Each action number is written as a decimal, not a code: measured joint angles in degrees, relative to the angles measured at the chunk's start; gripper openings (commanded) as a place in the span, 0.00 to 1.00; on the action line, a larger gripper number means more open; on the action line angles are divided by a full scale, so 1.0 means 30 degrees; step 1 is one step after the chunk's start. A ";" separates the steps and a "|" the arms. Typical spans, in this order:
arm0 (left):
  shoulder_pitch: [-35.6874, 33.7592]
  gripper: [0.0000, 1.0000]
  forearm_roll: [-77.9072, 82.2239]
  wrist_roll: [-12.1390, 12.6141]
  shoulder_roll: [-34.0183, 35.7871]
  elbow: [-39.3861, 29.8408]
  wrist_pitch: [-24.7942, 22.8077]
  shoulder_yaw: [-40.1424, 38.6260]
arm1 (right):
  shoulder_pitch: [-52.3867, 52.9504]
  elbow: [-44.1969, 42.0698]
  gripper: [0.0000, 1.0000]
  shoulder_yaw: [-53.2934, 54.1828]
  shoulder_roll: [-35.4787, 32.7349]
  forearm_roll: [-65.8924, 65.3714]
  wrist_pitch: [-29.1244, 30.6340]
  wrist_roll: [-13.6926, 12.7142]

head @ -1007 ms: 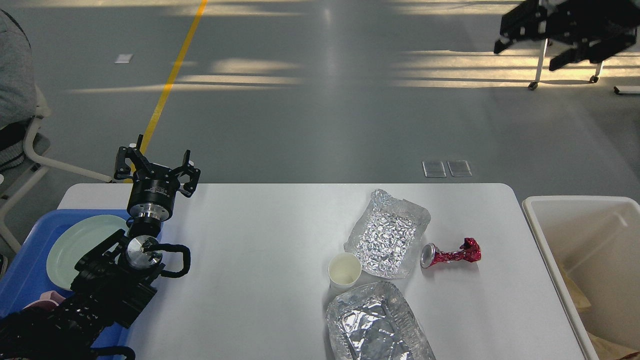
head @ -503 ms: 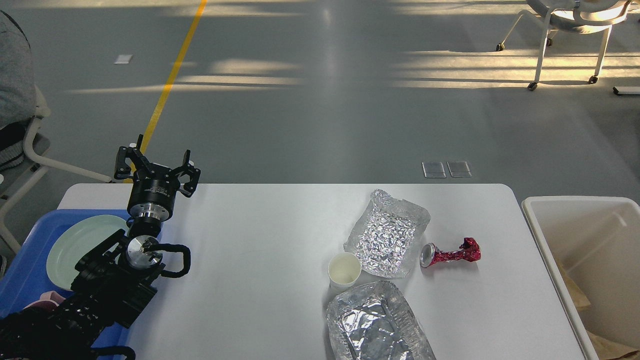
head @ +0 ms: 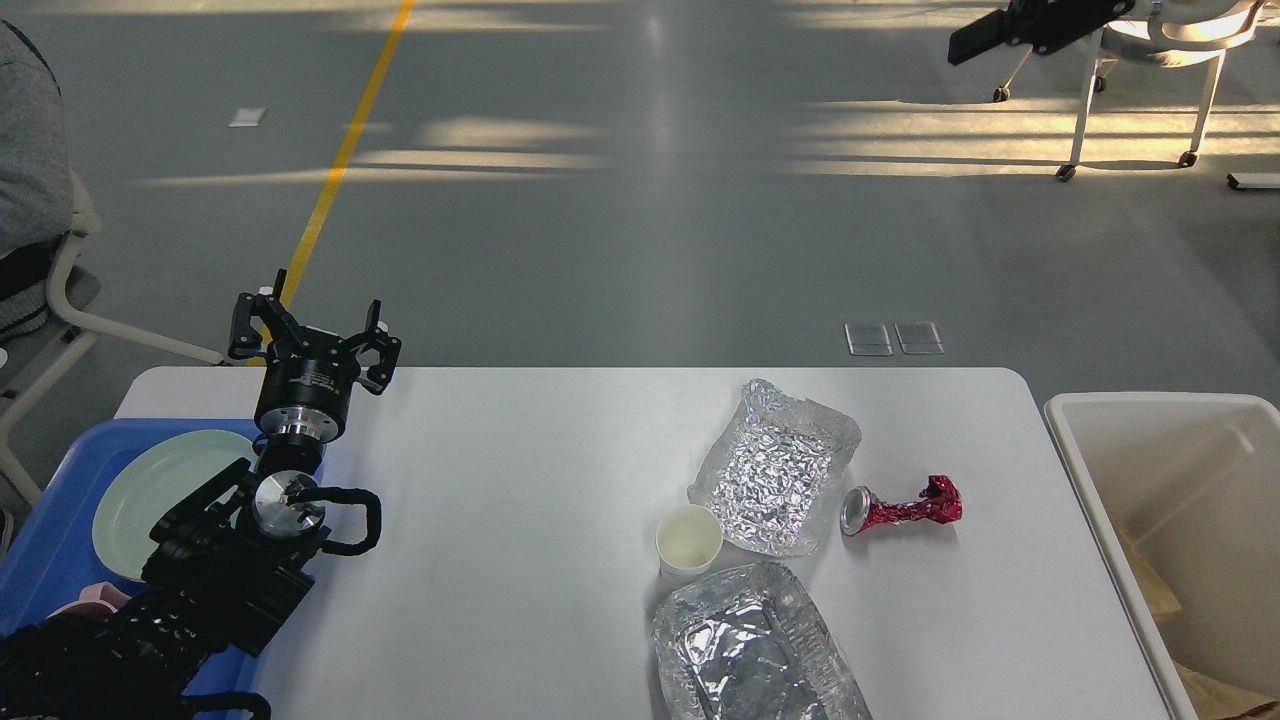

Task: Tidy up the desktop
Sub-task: 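Raise the right gripper and bring it back over the table, then lower the right gripper to the red crushed can and grasp it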

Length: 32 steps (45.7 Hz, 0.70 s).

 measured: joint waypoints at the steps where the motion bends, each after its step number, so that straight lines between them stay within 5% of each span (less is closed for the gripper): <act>1: 0.0001 1.00 0.0001 0.0000 0.0000 0.0000 0.0000 0.0000 | -0.0300 -0.0017 1.00 -0.0001 0.0073 -0.0111 0.0000 0.0003; 19: 0.0000 1.00 0.0000 0.0000 0.0000 0.0000 0.0000 0.0000 | -0.6142 -0.0024 1.00 0.0044 0.1461 -0.3945 -0.0219 0.0064; 32: 0.0001 1.00 0.0001 0.0000 0.0000 0.0000 0.0000 0.0000 | -1.0336 -0.0024 1.00 -0.0116 0.2783 -0.6589 -0.4110 0.0036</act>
